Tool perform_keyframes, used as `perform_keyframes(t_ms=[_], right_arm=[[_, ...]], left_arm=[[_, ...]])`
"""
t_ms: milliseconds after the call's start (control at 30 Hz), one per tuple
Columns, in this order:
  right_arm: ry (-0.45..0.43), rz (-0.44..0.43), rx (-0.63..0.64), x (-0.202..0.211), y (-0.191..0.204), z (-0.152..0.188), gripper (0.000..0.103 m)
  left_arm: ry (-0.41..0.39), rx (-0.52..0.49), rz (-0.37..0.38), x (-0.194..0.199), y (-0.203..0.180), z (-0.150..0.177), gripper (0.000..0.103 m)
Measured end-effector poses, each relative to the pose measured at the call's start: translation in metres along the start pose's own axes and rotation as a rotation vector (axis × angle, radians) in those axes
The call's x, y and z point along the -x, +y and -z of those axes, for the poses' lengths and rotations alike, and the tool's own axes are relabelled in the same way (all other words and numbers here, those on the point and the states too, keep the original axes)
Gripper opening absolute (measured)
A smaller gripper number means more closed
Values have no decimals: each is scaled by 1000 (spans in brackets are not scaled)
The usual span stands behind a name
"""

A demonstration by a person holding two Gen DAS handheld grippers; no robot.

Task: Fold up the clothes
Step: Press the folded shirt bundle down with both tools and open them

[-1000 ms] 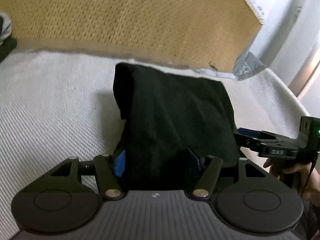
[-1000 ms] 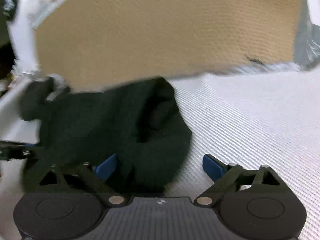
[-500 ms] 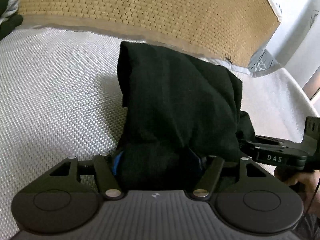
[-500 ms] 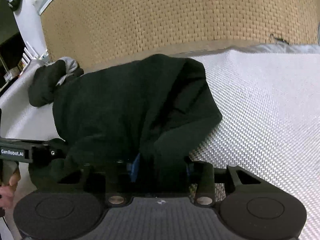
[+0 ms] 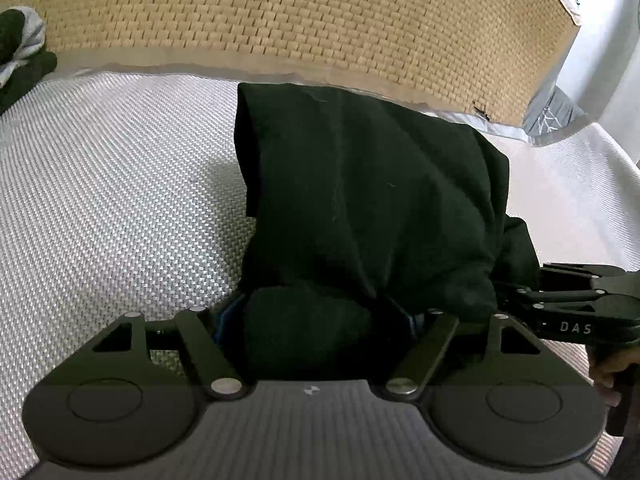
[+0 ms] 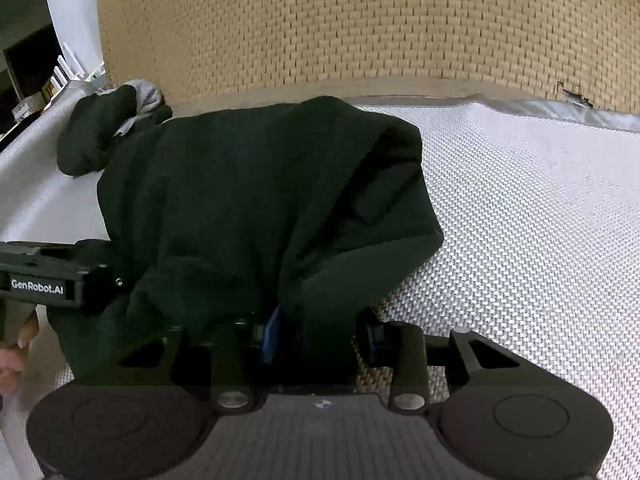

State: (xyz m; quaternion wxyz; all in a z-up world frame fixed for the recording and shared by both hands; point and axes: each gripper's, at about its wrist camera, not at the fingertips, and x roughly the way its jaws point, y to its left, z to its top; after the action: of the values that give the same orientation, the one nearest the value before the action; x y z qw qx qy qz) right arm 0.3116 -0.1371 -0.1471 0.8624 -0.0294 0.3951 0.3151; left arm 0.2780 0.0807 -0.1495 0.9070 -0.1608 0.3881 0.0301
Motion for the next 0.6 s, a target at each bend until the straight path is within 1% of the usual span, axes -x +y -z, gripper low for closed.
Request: perform_keyframes(t_ms=[233,333,433,500,600], right_arm=[[-41,-19,-13,3,-4,9,41],[-79,-25,-35,4,-5,14,42],[-109,-25,-30,6,-2,17,42],[-116,-10,-22,9,3,17,42],[-133,5,-27,10,6,19,42]], left_arm=[[-26,-9,-52,1,-10,9,77],[-37,-5,-69,3,-12,12,77],[-34,-1,-72,4,-12,11,77],[-38,15,-84,-2,-15,7,77],[-47,37,-102,1,-17,12,77]])
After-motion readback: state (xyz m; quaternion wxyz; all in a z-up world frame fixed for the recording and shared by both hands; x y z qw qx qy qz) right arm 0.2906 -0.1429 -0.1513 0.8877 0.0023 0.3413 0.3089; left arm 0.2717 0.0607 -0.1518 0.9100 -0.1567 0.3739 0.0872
